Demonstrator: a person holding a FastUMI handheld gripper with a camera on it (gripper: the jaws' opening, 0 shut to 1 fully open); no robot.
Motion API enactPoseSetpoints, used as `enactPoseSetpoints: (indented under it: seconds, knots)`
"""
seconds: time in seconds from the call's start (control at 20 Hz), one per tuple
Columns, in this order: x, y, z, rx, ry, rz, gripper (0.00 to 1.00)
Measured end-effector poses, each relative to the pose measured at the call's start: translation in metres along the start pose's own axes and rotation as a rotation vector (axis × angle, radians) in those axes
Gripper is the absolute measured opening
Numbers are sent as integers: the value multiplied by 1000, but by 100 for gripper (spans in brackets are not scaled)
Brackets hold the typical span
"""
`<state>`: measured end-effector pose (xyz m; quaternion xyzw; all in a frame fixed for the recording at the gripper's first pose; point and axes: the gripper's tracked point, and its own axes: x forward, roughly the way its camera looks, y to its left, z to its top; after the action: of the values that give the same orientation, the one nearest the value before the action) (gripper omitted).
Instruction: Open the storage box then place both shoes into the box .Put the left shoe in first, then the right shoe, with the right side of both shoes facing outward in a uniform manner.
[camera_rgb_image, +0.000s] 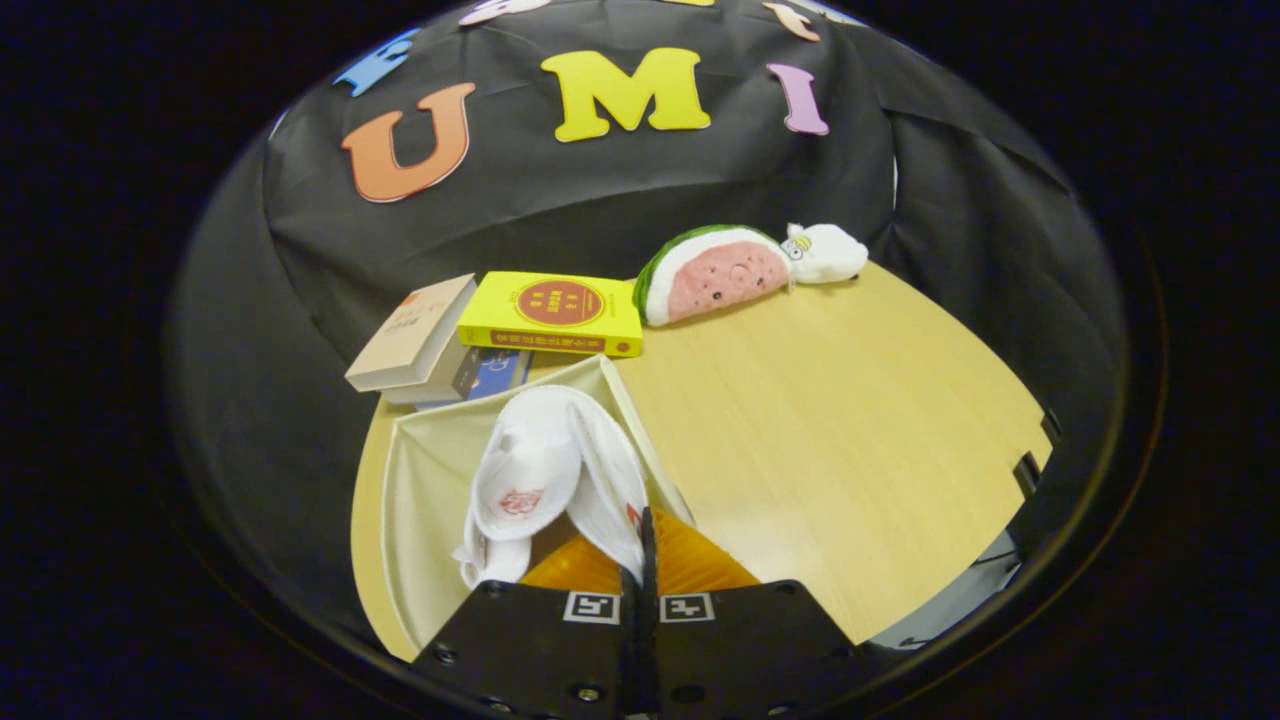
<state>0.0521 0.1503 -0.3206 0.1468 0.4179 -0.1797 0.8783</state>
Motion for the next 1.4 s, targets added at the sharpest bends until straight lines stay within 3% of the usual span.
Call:
enactPoseSetpoints:
  seconds: [0.3,0.4,0.45,0.6,0.65,0.75,0.8,0.9,1.05,1.4]
  knots:
    - [11,4,-11,7,22,4,0]
    - [10,12,-12,15,29,43,2]
    - [9,21,-13,15,33,94,13]
    - [-5,10,3,-32,-25,94,42]
    - [-13,18,6,-38,-41,136,52]
    - [-19,26,9,-74,-62,172,85]
    - [-26,26,15,-89,-79,188,89]
    - [-38,22,25,-107,-114,209,87]
    - [-59,7,42,-129,-173,220,96]
    - [-104,-55,94,-155,-310,208,96]
